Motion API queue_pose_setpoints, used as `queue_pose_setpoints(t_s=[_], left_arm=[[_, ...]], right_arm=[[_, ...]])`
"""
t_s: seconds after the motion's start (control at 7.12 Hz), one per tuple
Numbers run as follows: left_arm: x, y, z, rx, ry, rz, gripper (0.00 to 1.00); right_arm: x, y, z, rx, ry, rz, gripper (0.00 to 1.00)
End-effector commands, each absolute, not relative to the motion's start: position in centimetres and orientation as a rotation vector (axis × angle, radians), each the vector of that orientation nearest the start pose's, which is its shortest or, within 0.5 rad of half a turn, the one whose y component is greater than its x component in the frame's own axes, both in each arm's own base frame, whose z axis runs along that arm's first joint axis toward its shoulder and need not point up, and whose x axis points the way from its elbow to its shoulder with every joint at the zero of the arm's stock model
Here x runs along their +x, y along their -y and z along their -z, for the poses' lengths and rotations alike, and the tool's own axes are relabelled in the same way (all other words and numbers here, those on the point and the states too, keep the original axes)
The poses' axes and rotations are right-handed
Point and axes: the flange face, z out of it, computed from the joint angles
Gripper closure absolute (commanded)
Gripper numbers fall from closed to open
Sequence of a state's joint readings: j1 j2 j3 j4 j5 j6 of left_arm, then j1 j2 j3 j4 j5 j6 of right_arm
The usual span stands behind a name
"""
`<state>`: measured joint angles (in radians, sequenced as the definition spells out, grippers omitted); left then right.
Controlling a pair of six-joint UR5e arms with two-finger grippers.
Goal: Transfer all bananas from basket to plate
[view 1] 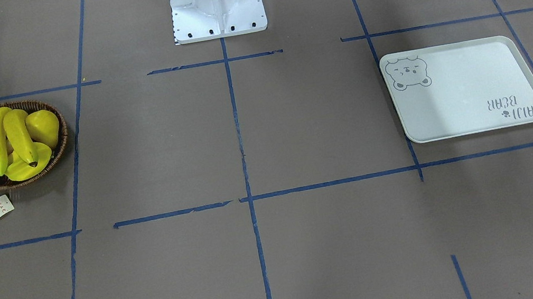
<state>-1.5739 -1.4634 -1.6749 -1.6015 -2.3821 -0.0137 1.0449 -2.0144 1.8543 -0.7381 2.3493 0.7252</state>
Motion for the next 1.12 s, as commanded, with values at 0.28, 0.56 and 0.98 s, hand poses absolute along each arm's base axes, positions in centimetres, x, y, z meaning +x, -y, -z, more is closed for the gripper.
queue_pose_setpoints(t_s=[0.28, 0.56, 0.98], left_arm=[[-6.2, 44.8, -65.5, 0.016, -0.812, 0.007, 0.0], [-6.2, 44.9, -65.8, 0.01, -0.812, 0.008, 0.0], [-6.1, 45.5, -65.8, 0.012, -0.815, 0.004, 0.0]], right_arm=[[-6.6, 30.2, -56.8, 0.067, 1.131, 0.059, 1.0], [-6.2, 29.1, -54.3, 0.088, 1.144, 0.075, 1.0], [-6.7, 30.5, -48.9, 0.166, 1.217, 0.149, 1.0]])
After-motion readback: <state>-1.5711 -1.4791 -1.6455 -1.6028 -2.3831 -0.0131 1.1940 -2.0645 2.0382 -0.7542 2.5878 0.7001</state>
